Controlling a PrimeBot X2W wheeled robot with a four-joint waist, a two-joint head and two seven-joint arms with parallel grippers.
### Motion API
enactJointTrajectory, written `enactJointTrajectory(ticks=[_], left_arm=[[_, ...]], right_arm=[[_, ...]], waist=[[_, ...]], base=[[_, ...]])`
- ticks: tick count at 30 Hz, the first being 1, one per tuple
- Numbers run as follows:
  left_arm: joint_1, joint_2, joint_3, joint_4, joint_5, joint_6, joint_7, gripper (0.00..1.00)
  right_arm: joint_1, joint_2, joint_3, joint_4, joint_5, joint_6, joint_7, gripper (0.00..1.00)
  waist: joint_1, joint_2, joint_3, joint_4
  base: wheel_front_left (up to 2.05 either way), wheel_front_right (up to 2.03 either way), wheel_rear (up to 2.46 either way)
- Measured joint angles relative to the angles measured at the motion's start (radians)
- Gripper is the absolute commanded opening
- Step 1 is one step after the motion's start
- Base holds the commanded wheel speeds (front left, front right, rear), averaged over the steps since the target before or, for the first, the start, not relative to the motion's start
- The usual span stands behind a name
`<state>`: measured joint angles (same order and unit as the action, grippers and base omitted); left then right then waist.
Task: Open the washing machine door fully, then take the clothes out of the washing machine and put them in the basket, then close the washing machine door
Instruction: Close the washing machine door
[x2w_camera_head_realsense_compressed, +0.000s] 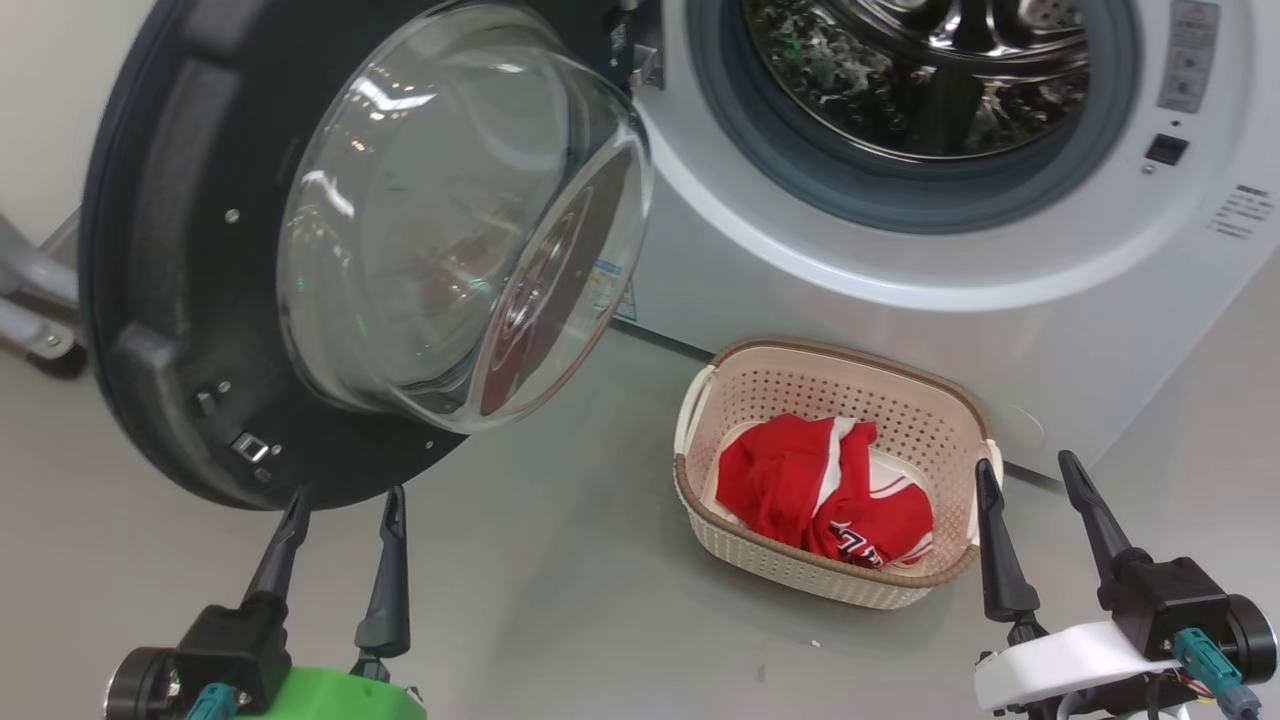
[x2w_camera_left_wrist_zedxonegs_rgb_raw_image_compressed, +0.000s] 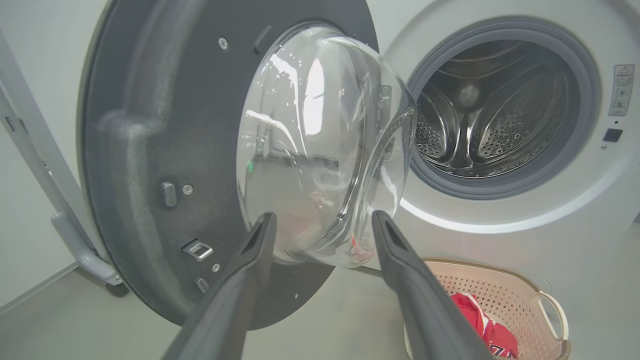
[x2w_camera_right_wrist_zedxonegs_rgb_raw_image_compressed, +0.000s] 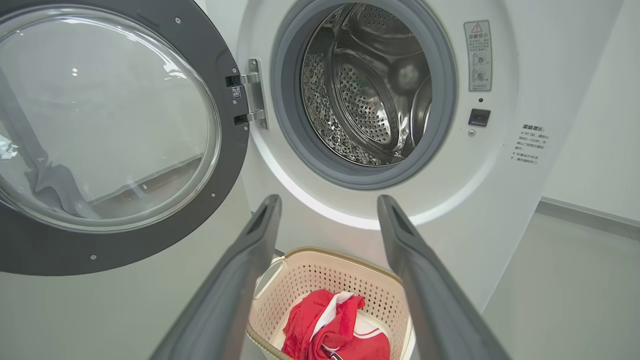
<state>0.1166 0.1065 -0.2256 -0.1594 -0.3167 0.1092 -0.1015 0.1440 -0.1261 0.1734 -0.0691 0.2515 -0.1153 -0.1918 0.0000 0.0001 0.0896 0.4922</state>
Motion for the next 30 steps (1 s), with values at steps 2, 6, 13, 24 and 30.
enactJointTrajectory(ticks=[2, 6, 13, 24, 30], left_arm=[[0.0, 0.0, 0.008, 0.0, 0.0, 0.0, -0.005, 1.0], [0.001, -0.001, 0.017, 0.001, -0.001, 0.0, -0.007, 1.0], [0.001, -0.008, 0.022, 0.009, -0.01, 0.0, -0.007, 1.0], [0.001, -0.019, 0.026, 0.017, -0.031, 0.002, -0.016, 0.0], [0.001, -0.021, 0.026, 0.012, -0.048, 0.001, -0.031, 0.0]], right_arm=[[-0.003, 0.002, 0.01, 0.0, 0.0, 0.001, 0.002, 1.0], [-0.013, 0.001, 0.016, 0.0, -0.001, 0.001, 0.011, 1.0], [-0.013, 0.002, 0.018, 0.001, -0.002, 0.001, 0.012, 1.0], [-0.013, 0.002, 0.024, 0.004, -0.002, 0.002, 0.021, 1.0], [-0.013, 0.001, 0.027, 0.005, -0.002, 0.008, 0.025, 1.0]], waist=[[0.0, 0.0, 0.001, 0.02], [0.0, 0.0, 0.003, 0.048], [0.0, 0.0, 0.004, 0.052], [0.0, 0.0, -0.001, 0.052], [0.0, 0.0, -0.002, 0.052]], base=[[0.0, 0.0, 0.0], [0.0, 0.0, 0.0], [0.0, 0.0, 0.0], [0.0, 0.0, 0.0], [0.0, 0.0, 0.0]])
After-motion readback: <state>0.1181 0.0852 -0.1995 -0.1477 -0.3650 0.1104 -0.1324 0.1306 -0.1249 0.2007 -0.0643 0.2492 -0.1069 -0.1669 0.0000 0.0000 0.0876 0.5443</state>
